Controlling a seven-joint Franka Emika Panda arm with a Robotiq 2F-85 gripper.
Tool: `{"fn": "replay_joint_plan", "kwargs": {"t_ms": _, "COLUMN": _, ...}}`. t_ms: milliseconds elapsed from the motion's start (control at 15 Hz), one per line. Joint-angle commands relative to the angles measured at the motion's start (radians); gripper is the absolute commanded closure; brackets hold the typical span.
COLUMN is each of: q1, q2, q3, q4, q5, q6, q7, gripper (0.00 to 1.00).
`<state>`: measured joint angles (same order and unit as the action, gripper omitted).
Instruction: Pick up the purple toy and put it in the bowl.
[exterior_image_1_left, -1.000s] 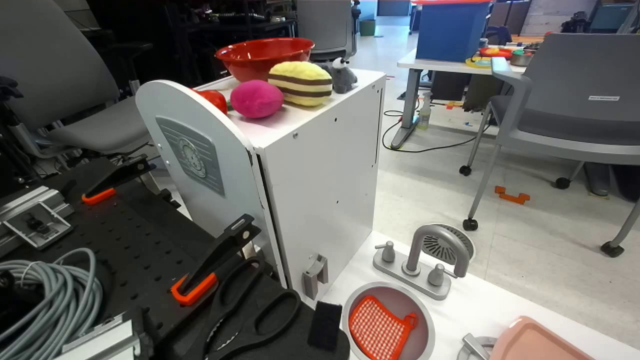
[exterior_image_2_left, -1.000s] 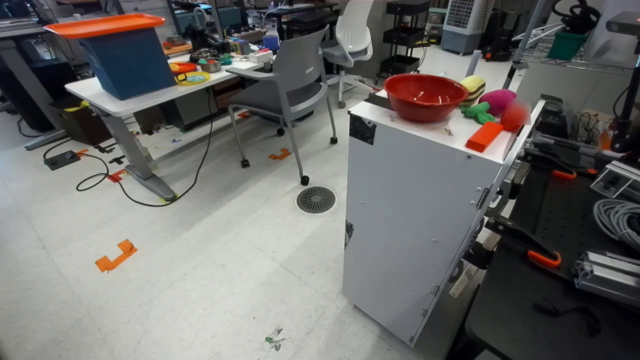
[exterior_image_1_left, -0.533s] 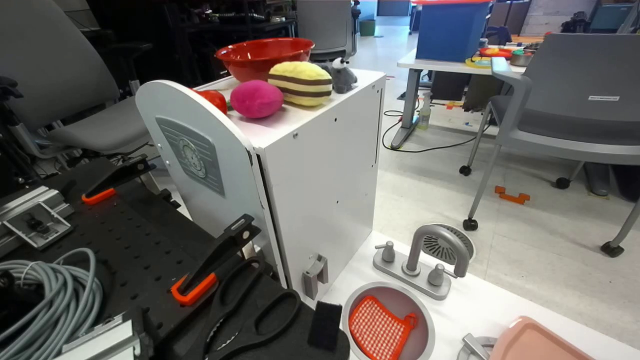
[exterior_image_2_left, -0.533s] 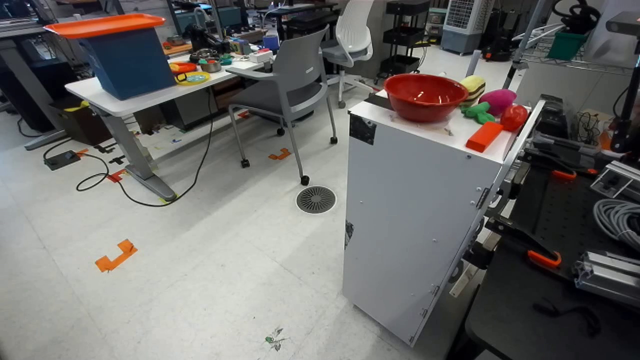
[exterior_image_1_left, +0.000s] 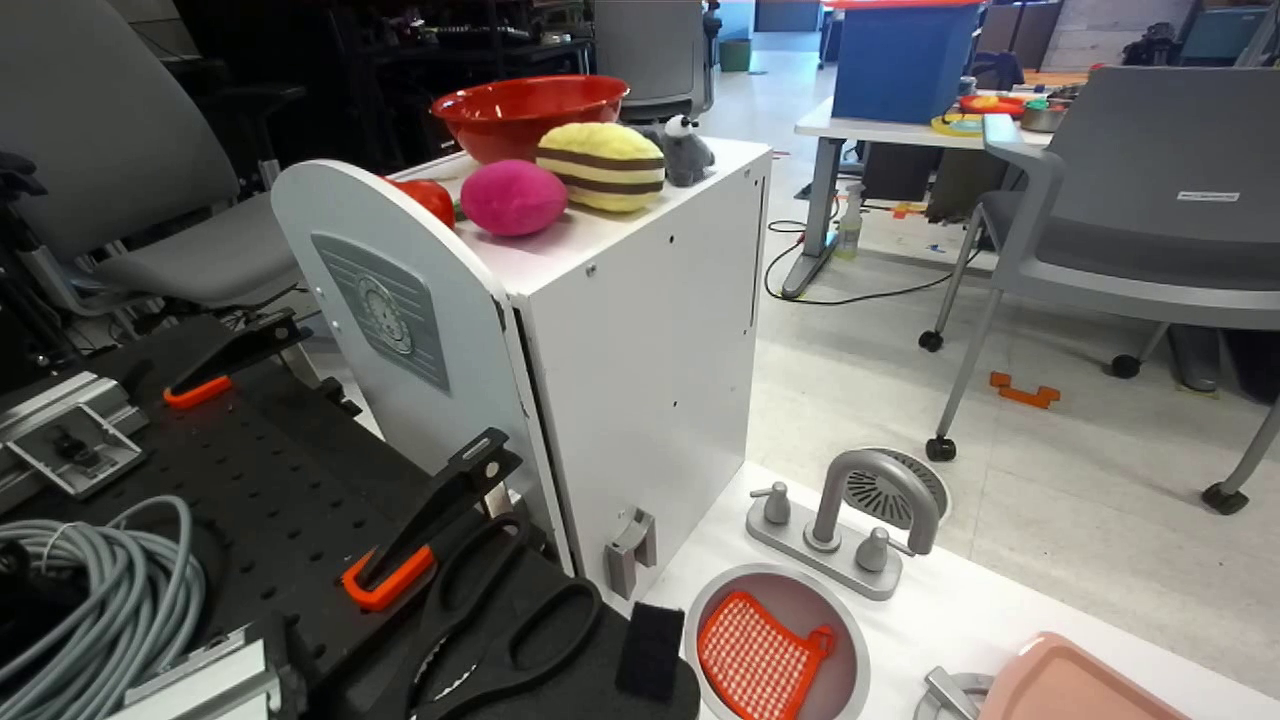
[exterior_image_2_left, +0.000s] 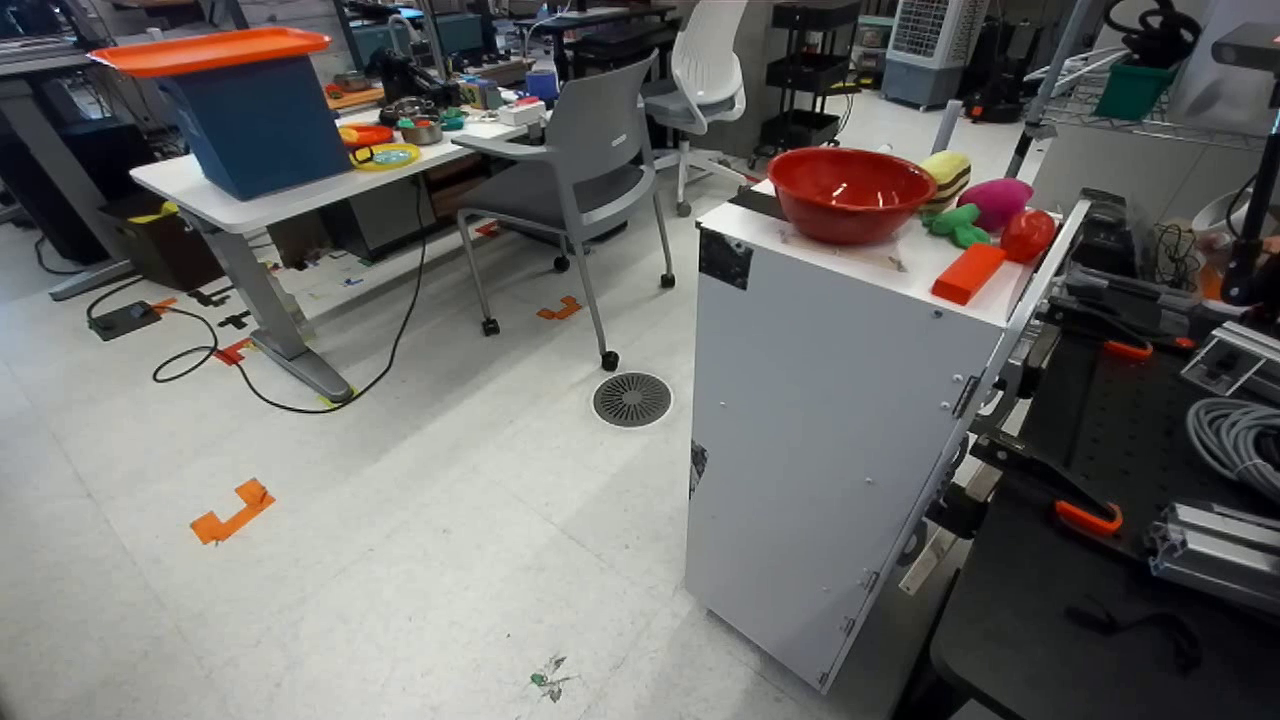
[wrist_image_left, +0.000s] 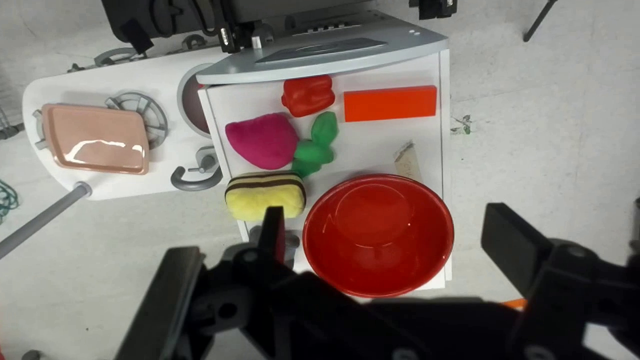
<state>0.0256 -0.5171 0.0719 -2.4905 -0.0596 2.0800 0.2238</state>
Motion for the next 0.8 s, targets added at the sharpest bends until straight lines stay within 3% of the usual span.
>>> {"fn": "replay_joint_plan", "kwargs": {"t_ms": 0, "q1": -0.016, "q2": -0.002, "q3": -0.07, "q4": -0.053, "q5": 0.089, "q6": 0.059, "q7": -0.05, "gripper": 0.0}}
{"fn": "replay_joint_plan", "kwargs": {"t_ms": 267, "q1": -0.045, "q2": 0.003, "q3": -0.106, "q4": -0.07, "q5": 0.136, "q6": 0.05, "q7": -0.048, "gripper": 0.0}}
{"fn": "replay_joint_plan", "kwargs": {"t_ms": 733, "q1": -0.064, "q2": 0.006, "q3": -0.083, "q4": -0.065, "q5": 0.12, "q6": 0.03, "q7": -0.022, "gripper": 0.0}}
